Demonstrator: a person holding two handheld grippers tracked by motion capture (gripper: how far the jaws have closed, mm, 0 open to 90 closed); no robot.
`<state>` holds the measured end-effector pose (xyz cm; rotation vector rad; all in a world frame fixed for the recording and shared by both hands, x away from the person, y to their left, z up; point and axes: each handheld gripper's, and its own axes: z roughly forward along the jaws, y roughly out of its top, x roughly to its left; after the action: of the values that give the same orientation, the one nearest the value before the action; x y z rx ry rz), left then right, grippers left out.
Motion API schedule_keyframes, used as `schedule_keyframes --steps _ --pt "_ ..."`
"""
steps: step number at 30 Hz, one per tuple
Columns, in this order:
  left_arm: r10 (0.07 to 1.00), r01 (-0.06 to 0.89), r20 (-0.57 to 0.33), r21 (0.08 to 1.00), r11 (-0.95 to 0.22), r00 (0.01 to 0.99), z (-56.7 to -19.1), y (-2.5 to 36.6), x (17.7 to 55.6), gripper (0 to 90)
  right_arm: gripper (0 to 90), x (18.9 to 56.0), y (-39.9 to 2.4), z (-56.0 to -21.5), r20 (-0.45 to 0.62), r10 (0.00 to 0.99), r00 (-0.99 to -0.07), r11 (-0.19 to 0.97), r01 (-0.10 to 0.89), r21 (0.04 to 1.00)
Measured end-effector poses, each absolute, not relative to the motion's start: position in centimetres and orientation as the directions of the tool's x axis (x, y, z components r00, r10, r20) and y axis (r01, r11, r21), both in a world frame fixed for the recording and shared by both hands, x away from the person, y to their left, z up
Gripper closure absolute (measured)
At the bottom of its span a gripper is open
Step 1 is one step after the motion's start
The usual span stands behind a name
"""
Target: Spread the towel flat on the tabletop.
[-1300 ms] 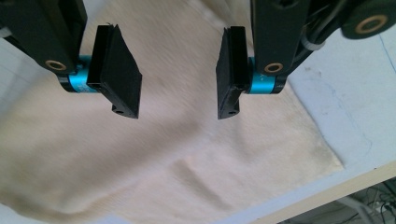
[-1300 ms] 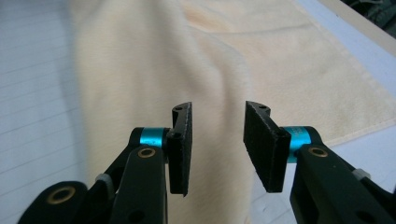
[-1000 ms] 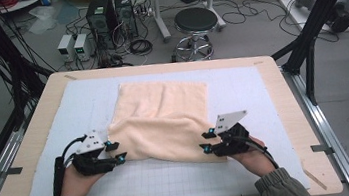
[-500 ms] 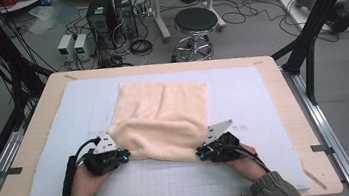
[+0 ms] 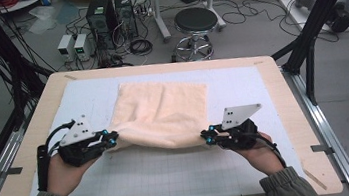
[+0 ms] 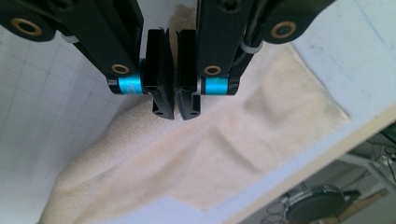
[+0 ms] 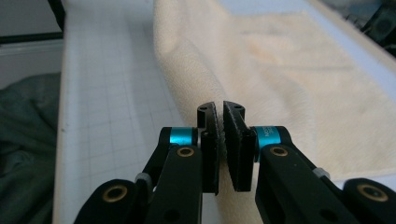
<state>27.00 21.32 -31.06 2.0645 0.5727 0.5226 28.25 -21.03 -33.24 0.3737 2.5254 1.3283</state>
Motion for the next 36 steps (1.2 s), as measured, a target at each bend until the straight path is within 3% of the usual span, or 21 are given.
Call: schedule_keyframes --steps 3,7,10,13,17,20,25,31,36 --pt "0.589 0.187 0.145 0.865 -0.466 0.795 -29.9 22.0 27.1 85.2 85.1 27.5 -21.2 -31.8 -0.119 0.340 -0.933 0.515 0.079 0.853" --pt "0.615 0.255 0.098 0.850 -0.461 0.783 -31.2 22.5 29.0 85.1 85.1 28.1 -20.2 -32.2 -0.111 0.325 -0.939 0.529 0.083 0.845" --pt "0.638 0.342 0.028 0.826 -0.449 0.770 -34.3 22.6 31.0 84.9 85.0 29.4 -19.0 -34.4 -0.063 0.325 -0.943 0.566 0.141 0.812" --pt "0.663 0.420 -0.025 0.792 -0.443 0.748 -37.6 22.2 32.8 84.7 84.9 31.1 -18.2 -36.8 -0.084 0.352 -0.932 0.630 0.169 0.758" --pt "0.678 0.451 -0.015 0.758 -0.472 0.735 -40.2 21.3 34.8 84.0 84.3 34.1 -18.2 -39.7 -0.043 0.413 -0.910 0.659 0.266 0.703" --pt "0.698 0.459 -0.011 0.761 -0.459 0.716 -40.5 21.1 35.5 81.4 82.3 35.7 -18.4 -40.7 0.009 0.443 -0.897 0.627 0.317 0.711" --pt "0.716 0.425 -0.001 0.806 -0.413 0.698 -39.1 22.3 34.5 64.8 73.1 35.5 -19.1 -40.0 0.012 0.444 -0.896 0.584 0.300 0.754" --pt "0.666 0.342 0.030 0.840 -0.421 0.746 -37.6 22.7 31.1 60.5 68.2 32.6 -19.6 -38.0 -0.050 0.397 -0.917 0.580 0.208 0.787" --pt "0.600 0.321 0.020 0.831 -0.455 0.800 -39.1 21.9 28.7 57.9 63.4 30.2 -19.9 -38.9 -0.056 0.343 -0.938 0.610 0.177 0.772"
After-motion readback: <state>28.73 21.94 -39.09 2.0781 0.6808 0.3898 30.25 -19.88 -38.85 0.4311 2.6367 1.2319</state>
